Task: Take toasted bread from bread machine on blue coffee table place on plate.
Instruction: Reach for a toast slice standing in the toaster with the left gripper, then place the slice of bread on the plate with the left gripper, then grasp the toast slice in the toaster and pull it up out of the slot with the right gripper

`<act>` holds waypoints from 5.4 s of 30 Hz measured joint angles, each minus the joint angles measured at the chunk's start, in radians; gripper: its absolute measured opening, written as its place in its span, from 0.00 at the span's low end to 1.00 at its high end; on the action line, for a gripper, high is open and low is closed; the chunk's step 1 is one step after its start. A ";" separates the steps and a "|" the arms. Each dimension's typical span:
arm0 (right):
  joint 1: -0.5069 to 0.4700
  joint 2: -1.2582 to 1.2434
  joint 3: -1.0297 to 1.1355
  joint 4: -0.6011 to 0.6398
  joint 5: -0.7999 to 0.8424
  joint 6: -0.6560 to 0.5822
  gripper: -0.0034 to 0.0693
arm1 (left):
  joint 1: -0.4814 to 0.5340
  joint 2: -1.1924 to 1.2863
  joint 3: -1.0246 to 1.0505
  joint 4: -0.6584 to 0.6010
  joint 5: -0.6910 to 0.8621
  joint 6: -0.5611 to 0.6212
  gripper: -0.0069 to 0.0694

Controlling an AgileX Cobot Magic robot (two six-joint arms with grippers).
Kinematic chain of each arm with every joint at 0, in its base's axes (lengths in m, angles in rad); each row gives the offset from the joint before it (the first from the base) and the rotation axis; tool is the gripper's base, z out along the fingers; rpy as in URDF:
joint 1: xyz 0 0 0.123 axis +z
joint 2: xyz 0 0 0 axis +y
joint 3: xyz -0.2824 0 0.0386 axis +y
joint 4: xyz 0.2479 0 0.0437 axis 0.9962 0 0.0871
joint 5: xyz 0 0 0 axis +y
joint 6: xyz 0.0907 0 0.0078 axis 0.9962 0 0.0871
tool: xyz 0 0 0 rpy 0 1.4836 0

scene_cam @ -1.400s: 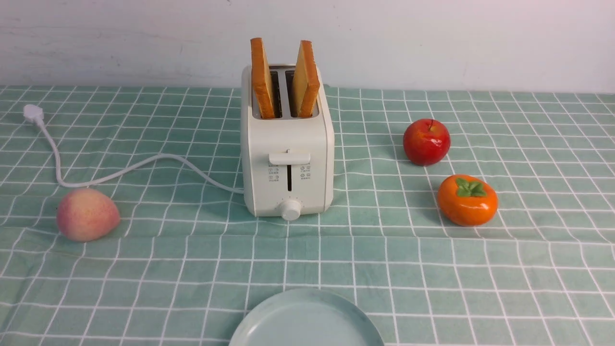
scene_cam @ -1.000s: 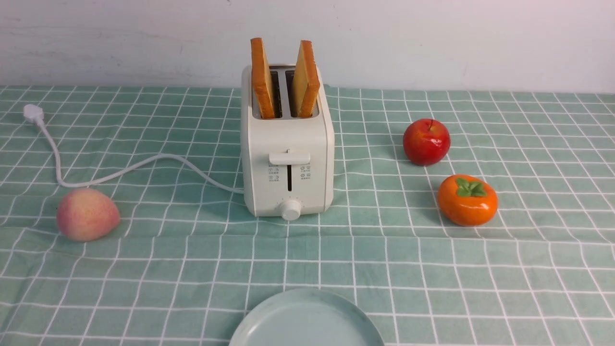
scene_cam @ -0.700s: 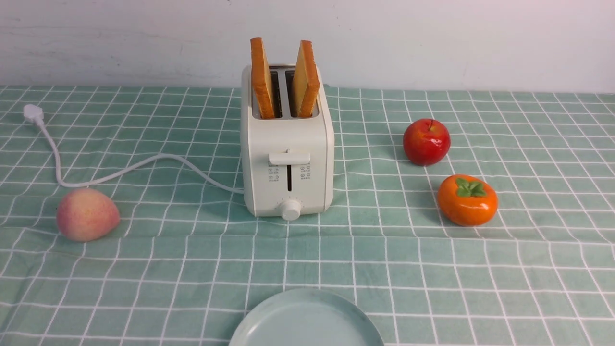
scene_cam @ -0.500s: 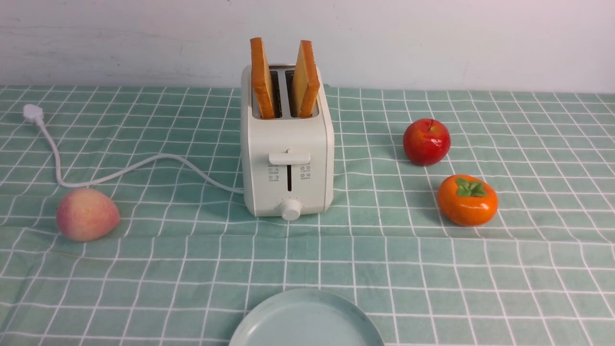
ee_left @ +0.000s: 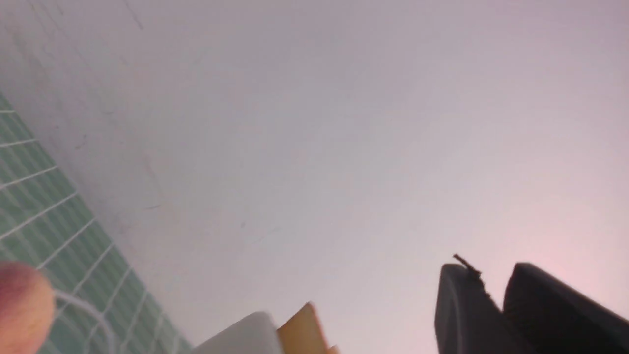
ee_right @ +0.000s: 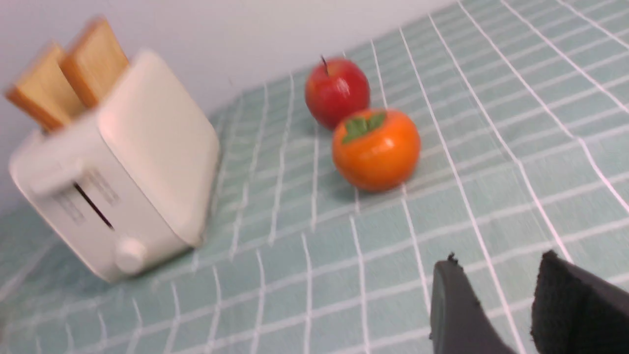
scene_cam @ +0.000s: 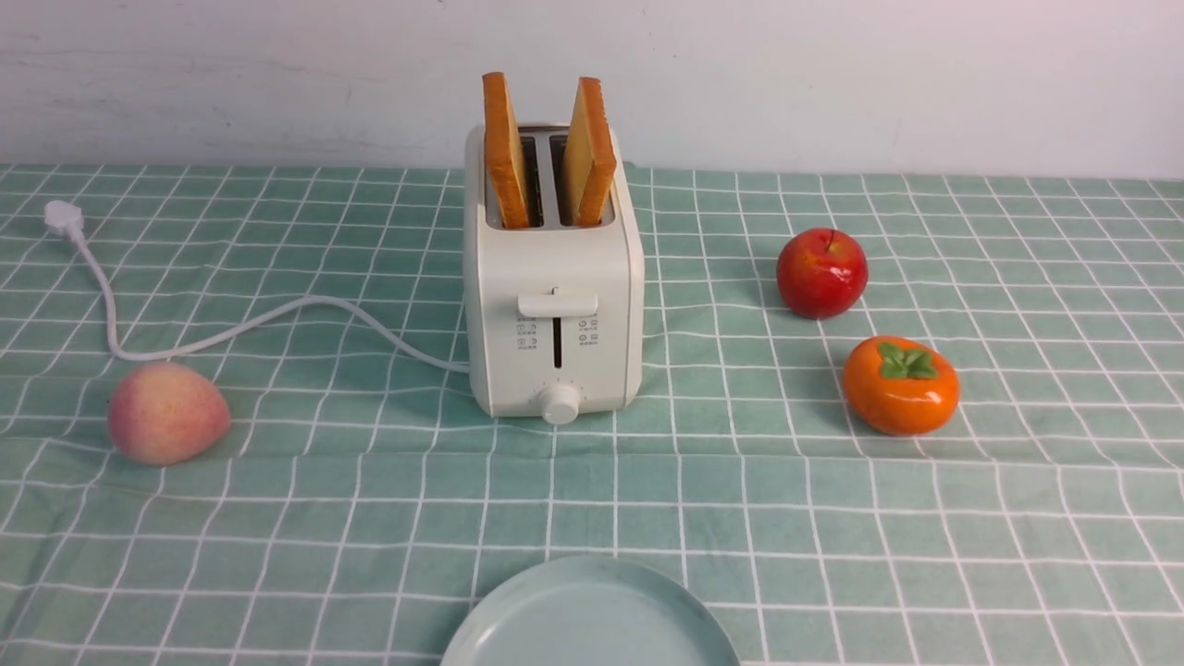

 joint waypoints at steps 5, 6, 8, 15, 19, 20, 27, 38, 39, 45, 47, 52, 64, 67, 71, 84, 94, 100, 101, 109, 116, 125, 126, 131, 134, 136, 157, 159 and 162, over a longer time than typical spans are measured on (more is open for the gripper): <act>0.000 0.000 0.000 0.042 -0.146 0.019 0.38 | 0.000 0.017 -0.225 0.031 0.174 0.060 0.07; 0.000 0.000 0.000 0.045 -0.159 0.019 0.38 | 0.000 0.043 -0.279 0.038 0.229 0.089 0.07; 0.000 0.000 0.000 0.051 -0.186 0.020 0.38 | 0.000 0.116 -0.374 0.049 0.338 0.154 0.07; 0.000 0.000 -0.038 0.123 -0.085 0.132 0.38 | 0.000 0.588 -0.712 0.070 0.887 0.378 0.07; 0.001 0.015 -0.152 0.140 0.158 0.199 0.34 | 0.000 0.901 -0.866 0.076 1.035 0.464 0.07; 0.002 0.021 -0.167 0.140 0.173 0.198 0.32 | 0.000 0.901 -0.875 0.076 1.037 0.468 0.07; 0.010 0.235 -0.386 0.139 0.608 0.043 0.03 | -0.047 1.366 -1.284 0.073 1.149 0.538 0.07; 0.010 0.408 -0.431 0.173 0.709 -0.147 0.03 | -0.110 2.004 -2.170 0.275 1.586 0.393 0.12; 0.010 0.408 -0.431 0.173 0.709 -0.147 0.03 | -0.110 2.044 -2.254 0.301 1.616 0.377 0.14; 0.010 0.408 -0.431 0.175 0.709 -0.153 0.04 | -0.110 2.231 -2.577 0.356 1.650 0.247 0.39; 0.010 0.408 -0.431 0.175 0.708 -0.154 0.04 | -0.110 2.254 -2.601 0.374 1.654 0.229 0.51; 0.010 0.408 -0.431 0.175 0.708 -0.155 0.04 | -0.110 2.279 -2.609 0.409 1.654 0.221 0.67; 0.010 0.408 -0.431 0.158 0.667 -0.157 0.05 | -0.115 2.357 -2.611 0.374 1.654 0.164 0.21; 0.010 0.408 -0.431 0.156 0.667 -0.157 0.05 | -0.116 2.324 -2.611 0.380 1.654 0.178 0.21; 0.010 0.408 -0.431 0.155 0.667 -0.157 0.05 | -0.116 2.194 -2.611 0.378 1.655 0.180 0.22; 0.010 0.408 -0.431 0.154 0.657 -0.157 0.07 | -0.151 1.654 -2.194 0.277 1.655 0.272 0.22; 0.010 0.408 -0.431 0.153 0.657 -0.160 0.09 | -0.390 1.419 -1.278 0.173 1.518 0.378 0.22; 0.010 0.408 -0.431 0.153 0.657 -0.160 0.09 | -0.484 1.509 -1.089 0.103 1.325 0.457 0.22; 0.010 0.408 -0.431 0.153 0.657 -0.160 0.09 | -0.488 1.530 -1.086 0.094 1.309 0.462 0.22; 0.010 0.408 -0.460 0.204 0.660 -0.141 0.12 | -0.491 1.631 -1.084 0.053 1.267 0.462 0.49; 0.010 0.478 -0.638 0.218 0.777 -0.138 0.15 | -0.492 1.629 -1.106 0.323 1.332 0.388 0.61; 0.010 0.789 -0.988 0.169 0.968 -0.139 0.26 | -0.492 1.475 -1.179 0.639 1.393 0.178 0.20; 0.010 0.840 -1.038 0.174 0.986 -0.145 0.26 | -0.492 1.449 -1.179 0.650 1.396 0.167 0.13; 0.025 1.085 -1.260 0.221 1.019 -0.196 0.27 | -0.492 1.259 -1.163 0.679 1.381 0.099 0.07; 0.061 1.181 -1.356 0.213 1.019 -0.198 0.27 | -0.492 1.163 -1.119 0.679 1.339 0.073 0.07; 0.140 1.311 -1.507 0.175 1.021 -0.181 0.27 | -0.492 1.027 -1.028 0.681 1.264 0.033 0.07; 0.484 2.098 -2.313 -0.214 0.746 -0.033 0.79 | -0.493 0.694 -0.608 0.683 1.020 -0.013 0.07; 0.489 2.134 -2.315 -0.232 0.694 -0.033 0.82 | -0.493 0.692 -0.607 0.683 1.028 -0.004 0.07; 0.490 2.169 -2.315 -0.241 0.647 -0.029 0.82 | -0.493 0.690 -0.606 0.683 1.030 -0.003 0.07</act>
